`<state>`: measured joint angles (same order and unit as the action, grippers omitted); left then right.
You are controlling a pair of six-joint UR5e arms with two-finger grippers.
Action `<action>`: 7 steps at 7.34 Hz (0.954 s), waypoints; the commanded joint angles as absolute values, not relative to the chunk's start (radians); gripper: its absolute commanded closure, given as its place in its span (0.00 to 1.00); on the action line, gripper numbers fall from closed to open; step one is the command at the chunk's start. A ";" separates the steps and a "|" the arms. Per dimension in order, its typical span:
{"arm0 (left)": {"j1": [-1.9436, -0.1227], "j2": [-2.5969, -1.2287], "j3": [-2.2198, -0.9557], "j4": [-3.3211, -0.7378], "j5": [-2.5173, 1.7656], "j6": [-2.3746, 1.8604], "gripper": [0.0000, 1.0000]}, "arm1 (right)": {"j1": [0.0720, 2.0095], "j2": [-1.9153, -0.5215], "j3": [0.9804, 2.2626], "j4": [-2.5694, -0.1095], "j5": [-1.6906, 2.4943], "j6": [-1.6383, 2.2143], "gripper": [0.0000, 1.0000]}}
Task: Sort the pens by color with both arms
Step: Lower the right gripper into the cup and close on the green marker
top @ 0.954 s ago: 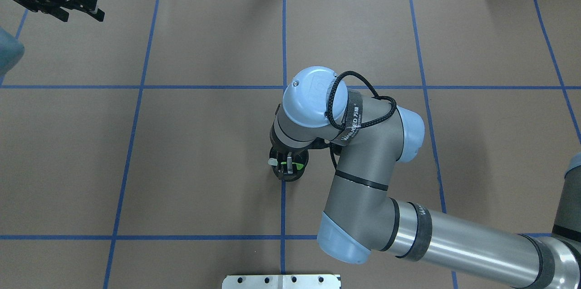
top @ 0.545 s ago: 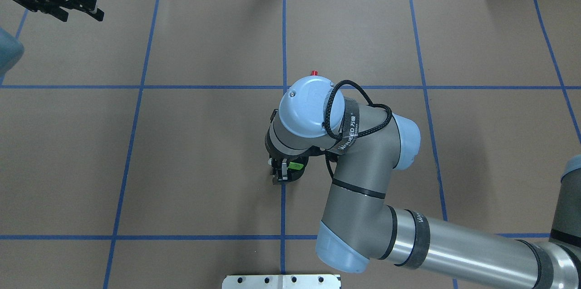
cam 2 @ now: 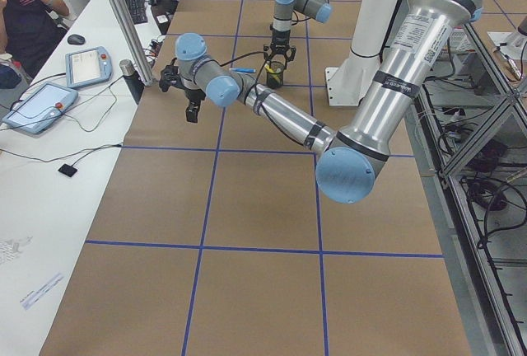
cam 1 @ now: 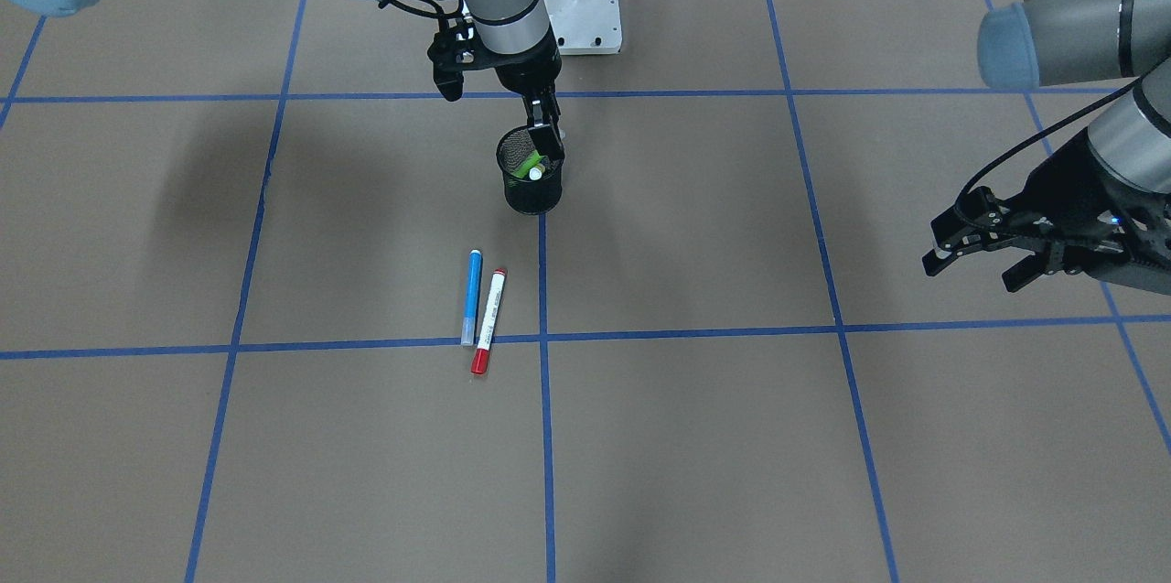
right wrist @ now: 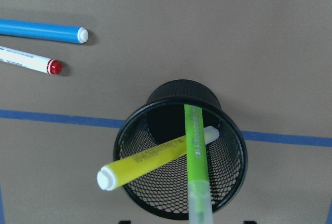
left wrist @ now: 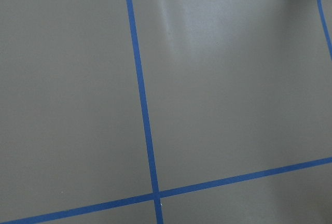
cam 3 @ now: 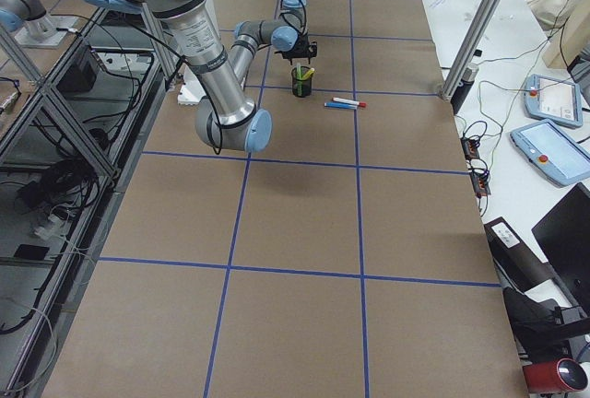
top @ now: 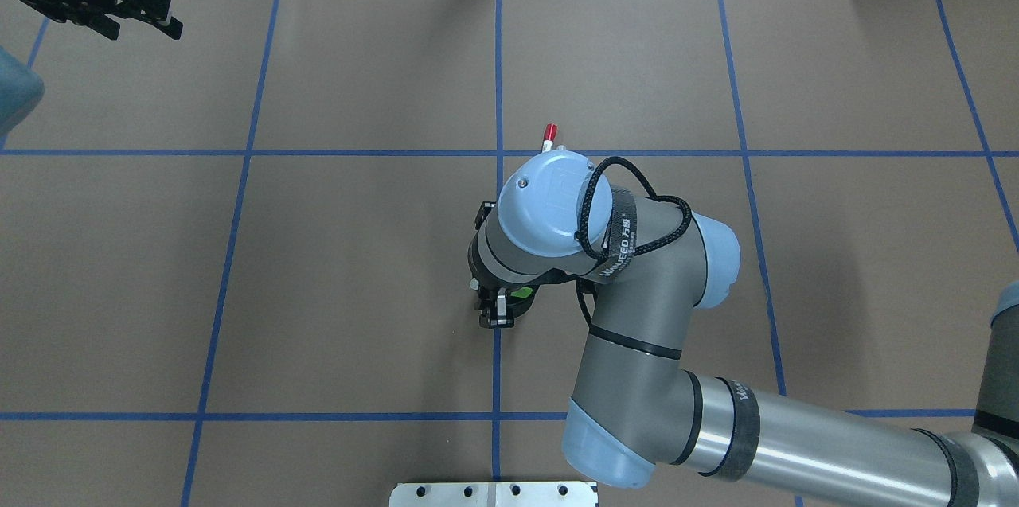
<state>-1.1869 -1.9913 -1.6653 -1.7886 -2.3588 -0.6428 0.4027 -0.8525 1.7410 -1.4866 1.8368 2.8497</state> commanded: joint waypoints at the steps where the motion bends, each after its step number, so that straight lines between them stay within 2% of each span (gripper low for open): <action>1: -1.186 -1.991 -1.664 -1.789 -2.356 -0.643 0.00 | 0.394 -0.861 1.741 -1.485 1.836 2.849 0.28; 4: -1.184 -1.991 -1.663 -1.789 -2.352 -0.643 0.00 | 0.388 -0.859 1.743 -1.485 1.833 2.849 0.28; 7: -1.184 -1.991 -1.663 -1.789 -2.352 -0.643 0.00 | 0.390 -0.859 1.741 -1.483 1.832 2.849 0.39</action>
<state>-1.1843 -1.9911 -1.6629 -1.7886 -2.3516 -0.6427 0.3895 -0.8580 1.7414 -1.4843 1.8319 2.8486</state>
